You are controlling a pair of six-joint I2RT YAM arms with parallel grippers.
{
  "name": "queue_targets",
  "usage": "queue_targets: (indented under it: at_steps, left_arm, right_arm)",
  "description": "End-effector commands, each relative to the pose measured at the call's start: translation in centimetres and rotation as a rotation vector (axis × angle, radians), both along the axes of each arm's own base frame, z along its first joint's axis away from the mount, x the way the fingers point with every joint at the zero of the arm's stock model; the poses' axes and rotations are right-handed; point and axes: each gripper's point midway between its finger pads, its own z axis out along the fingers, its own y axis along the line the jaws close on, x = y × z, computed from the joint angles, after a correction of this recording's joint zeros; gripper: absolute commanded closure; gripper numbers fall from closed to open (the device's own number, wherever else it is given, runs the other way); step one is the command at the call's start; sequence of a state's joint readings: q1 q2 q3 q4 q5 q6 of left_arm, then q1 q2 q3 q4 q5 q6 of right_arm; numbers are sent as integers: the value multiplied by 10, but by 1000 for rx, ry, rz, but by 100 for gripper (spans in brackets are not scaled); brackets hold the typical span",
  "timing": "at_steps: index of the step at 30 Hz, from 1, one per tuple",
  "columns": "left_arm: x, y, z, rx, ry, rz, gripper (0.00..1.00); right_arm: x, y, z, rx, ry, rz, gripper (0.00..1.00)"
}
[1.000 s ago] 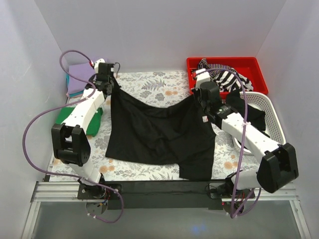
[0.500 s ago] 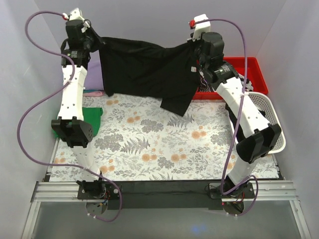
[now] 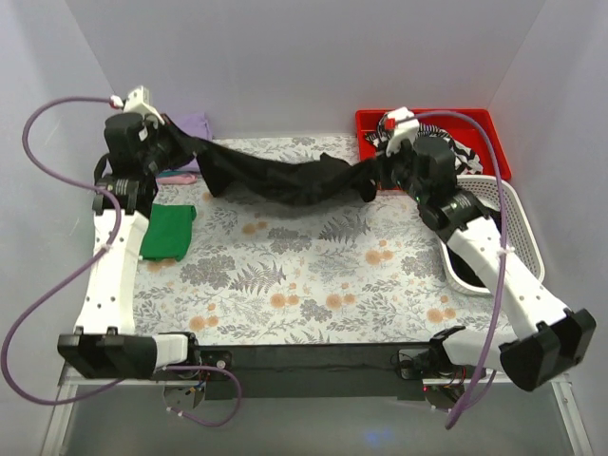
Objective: Fold and stack the t-shirts
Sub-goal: Flatten the tshirt out
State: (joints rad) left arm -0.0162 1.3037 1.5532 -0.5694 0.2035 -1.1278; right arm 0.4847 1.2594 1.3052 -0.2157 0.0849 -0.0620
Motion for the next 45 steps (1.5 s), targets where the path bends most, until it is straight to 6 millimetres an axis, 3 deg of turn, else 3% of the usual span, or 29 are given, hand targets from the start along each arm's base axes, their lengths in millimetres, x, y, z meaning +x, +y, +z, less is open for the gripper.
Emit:
queue_targets:
  at_steps: [1,4,6,7,8,13,16,19,22,27,30,34,38,39,40,41,43,44,45]
  left_arm:
    - [-41,-10,-49,-33,139,-55,100]
    - [-74,-12,-91,-57,272,-50,100]
    - [-92,-18,-111,-99,347,-64,100]
    - [-102,-23,-111,-124,352,-88,100]
    - [-111,-26,-132,-143,407,-95,100]
    - [-148,-34,-167,-203,543,-112,100]
    - [-166,-34,-186,-187,623,-96,100]
    - [-183,-28,-208,-163,679,-61,100]
    - [-189,-16,-214,-126,697,4,100]
    - [-204,-2,-217,-88,728,89,100]
    - [-210,7,-216,-55,752,131,100]
    - [-210,26,-195,-10,711,239,100]
    - [-208,26,-183,-4,713,236,100]
    - [-209,26,-189,9,737,224,100]
    - [-212,24,-195,19,770,198,100]
    - [-214,14,-201,-10,808,154,85]
    - [-214,9,-209,-33,826,136,69]
    - [-213,8,-211,-41,826,134,49]
    - [-212,8,-215,-38,830,137,17]
  right_arm:
    - [-41,8,-17,88,75,106,99]
    - [-73,6,-55,97,186,153,99]
    - [-92,-1,-70,99,238,155,99]
    - [-100,-4,-85,98,284,145,99]
    - [-113,-8,-94,93,325,151,99]
    - [-149,-21,-146,88,516,119,99]
    - [-167,-28,-165,95,596,85,99]
    - [-181,-52,-189,106,671,-71,99]
    - [-184,-75,-197,118,682,-238,99]
    - [-192,-92,-191,211,707,-413,99]
    - [-199,-107,-200,190,732,-510,99]
    - [-202,-119,-198,206,713,-584,99]
    - [-208,-114,-204,141,765,-522,99]
    - [-210,-109,-209,126,795,-496,96]
    - [-217,-101,-217,108,860,-451,88]
    - [-219,-100,-221,96,877,-437,80]
    - [-220,-102,-223,92,867,-440,68]
    - [-217,-103,-217,101,838,-439,59]
    - [-214,-104,-208,111,804,-439,47]
